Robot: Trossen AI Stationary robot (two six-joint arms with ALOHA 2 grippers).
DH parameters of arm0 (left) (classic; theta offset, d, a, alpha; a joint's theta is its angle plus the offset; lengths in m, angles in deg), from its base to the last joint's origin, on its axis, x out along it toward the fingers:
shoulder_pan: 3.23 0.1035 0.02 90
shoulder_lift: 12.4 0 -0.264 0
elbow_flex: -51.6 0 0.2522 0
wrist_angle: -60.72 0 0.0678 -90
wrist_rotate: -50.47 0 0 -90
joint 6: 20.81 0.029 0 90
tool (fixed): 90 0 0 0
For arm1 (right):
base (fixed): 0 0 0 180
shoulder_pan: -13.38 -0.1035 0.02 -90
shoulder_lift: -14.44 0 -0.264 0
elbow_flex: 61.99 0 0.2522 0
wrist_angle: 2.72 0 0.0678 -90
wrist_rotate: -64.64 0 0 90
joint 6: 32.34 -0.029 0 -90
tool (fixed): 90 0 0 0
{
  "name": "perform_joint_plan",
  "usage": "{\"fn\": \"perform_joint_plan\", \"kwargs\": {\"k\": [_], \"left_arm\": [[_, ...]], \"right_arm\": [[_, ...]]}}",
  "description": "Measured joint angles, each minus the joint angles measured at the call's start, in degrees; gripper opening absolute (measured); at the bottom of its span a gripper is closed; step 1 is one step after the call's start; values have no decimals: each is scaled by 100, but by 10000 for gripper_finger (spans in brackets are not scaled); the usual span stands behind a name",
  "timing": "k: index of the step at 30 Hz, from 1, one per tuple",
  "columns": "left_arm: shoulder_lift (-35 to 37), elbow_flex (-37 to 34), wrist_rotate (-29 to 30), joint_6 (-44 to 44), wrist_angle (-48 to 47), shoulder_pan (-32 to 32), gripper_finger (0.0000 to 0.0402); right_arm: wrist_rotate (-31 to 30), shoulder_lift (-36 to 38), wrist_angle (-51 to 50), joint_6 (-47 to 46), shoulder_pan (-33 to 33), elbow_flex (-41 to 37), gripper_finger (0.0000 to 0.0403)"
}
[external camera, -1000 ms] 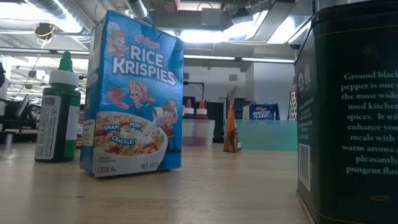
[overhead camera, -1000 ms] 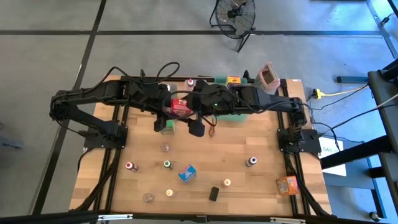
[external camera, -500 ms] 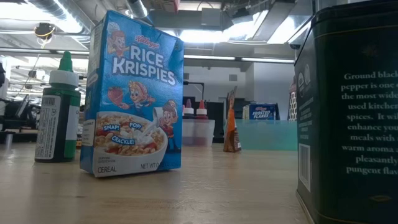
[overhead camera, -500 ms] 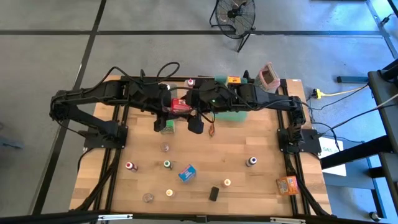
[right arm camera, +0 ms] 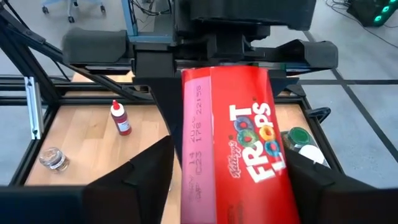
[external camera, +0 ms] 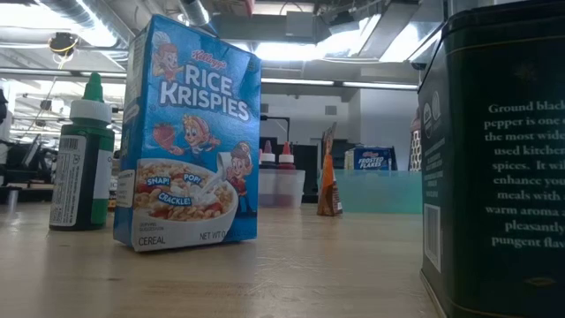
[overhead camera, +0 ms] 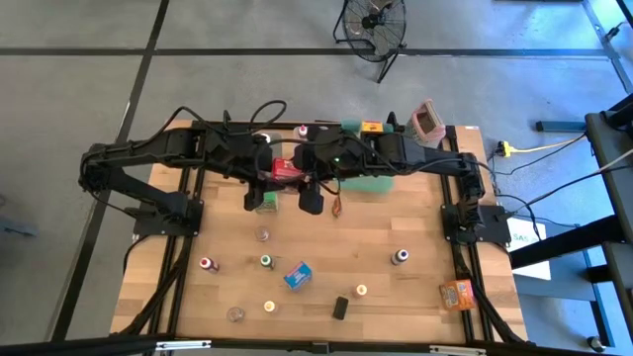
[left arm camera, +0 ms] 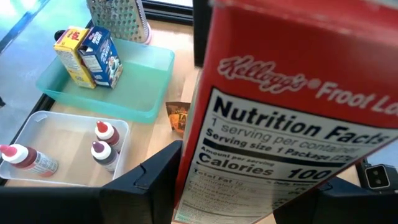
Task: Pick & Place Kitchen Items
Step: Put the red cereal box into the green bin
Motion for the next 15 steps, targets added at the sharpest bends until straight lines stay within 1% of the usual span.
{"fn": "perform_joint_plan", "kwargs": {"k": [11,15], "left_arm": [[0,0,-8,1,-15,-3,196],[0,0,-85,-2,-15,-2,196]], "right_arm": [[7,-18,-7,0,-5,0,163],[25,-18,-10,-57,-9,0,150]]}}
